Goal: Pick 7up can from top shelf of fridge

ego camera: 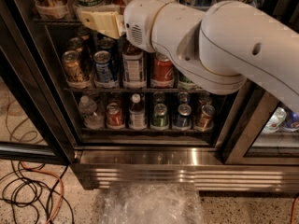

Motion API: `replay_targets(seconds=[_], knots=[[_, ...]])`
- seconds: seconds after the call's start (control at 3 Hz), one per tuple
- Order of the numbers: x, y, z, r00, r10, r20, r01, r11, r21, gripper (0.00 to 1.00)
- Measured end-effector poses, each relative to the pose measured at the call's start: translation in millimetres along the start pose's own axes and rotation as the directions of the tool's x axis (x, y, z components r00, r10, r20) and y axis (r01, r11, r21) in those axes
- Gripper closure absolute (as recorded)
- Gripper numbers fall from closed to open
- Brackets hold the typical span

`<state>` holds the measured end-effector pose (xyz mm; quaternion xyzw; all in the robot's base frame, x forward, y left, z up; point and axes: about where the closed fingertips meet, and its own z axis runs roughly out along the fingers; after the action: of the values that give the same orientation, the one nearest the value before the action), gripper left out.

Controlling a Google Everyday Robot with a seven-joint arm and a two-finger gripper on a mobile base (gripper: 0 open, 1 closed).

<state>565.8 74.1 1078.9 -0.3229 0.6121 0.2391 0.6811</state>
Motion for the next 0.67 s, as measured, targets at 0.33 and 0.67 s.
replay_targets(seconds=[0.33,0.67], knots=[[-12,9,28,0.994,-0.089,0.064,0.092,0.9948,-0.043,0.33],[-17,20,58,0.984,-0.137,0.113,0.146,0.9858,-0.082,0.35]])
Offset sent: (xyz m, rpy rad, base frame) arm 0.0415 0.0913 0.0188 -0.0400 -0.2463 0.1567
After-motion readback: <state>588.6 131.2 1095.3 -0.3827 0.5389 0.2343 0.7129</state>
